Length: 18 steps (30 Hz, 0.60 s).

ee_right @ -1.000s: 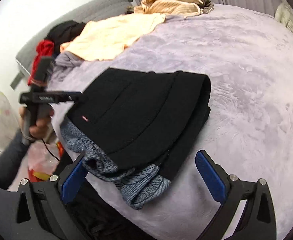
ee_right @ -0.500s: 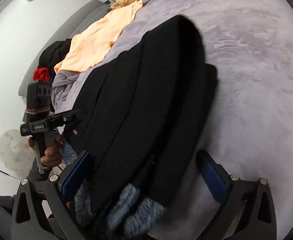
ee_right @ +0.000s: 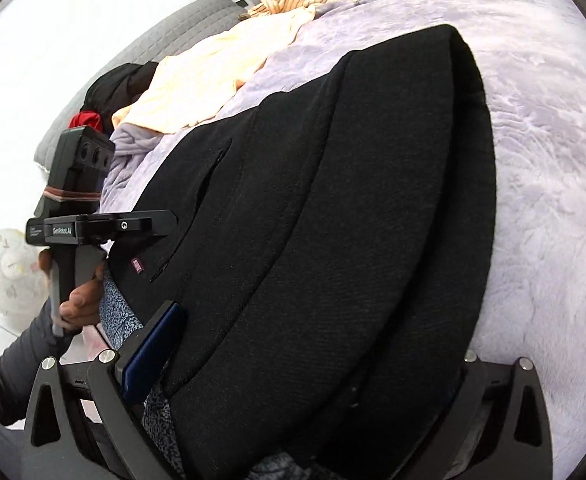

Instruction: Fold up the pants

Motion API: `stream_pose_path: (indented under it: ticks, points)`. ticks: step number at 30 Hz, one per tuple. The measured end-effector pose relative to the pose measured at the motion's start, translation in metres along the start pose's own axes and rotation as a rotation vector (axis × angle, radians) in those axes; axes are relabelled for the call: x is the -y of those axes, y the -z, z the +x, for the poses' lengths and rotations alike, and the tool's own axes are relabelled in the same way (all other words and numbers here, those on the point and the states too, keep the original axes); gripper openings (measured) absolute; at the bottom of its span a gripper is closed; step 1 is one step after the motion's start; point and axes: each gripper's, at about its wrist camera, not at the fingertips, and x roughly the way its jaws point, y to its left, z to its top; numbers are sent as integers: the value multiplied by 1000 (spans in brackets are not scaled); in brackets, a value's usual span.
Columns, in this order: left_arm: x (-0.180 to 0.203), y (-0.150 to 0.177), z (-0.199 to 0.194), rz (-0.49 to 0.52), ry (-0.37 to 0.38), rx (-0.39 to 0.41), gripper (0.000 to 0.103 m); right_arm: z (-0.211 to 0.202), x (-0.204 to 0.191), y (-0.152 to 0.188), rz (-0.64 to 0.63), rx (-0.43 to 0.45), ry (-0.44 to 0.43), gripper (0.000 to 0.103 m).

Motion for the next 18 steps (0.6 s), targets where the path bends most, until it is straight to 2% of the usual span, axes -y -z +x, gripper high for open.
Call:
stream_pose_path:
  ticks: [3, 5, 8, 9, 10, 12, 14, 18]
  points:
    - [10, 2, -7, 11, -22, 13, 83, -5, -1, -5, 32, -14, 11, 102]
    - [20, 4, -12, 34, -59, 24, 79, -10, -9, -6, 23, 13, 27, 95]
    - [35, 4, -21, 51, -97, 46, 72, -21, -7, -8, 39, 30, 15, 71]
    - [40, 3, -24, 50, -98, 52, 70, -28, -2, -10, 63, 37, -26, 61]
    - [45, 1, -27, 51, -93, 60, 67, -34, 1, -12, 76, 42, -52, 59]
    - [59, -4, -32, 65, -80, 73, 63, -45, -4, -14, 37, 62, -14, 59]
    - [74, -12, -31, 73, -80, 73, 63, -58, -7, -18, 3, 82, 23, 58]
    - [104, -35, -22, 86, -40, 75, 63, -93, 11, -31, 17, 141, 56, 58]
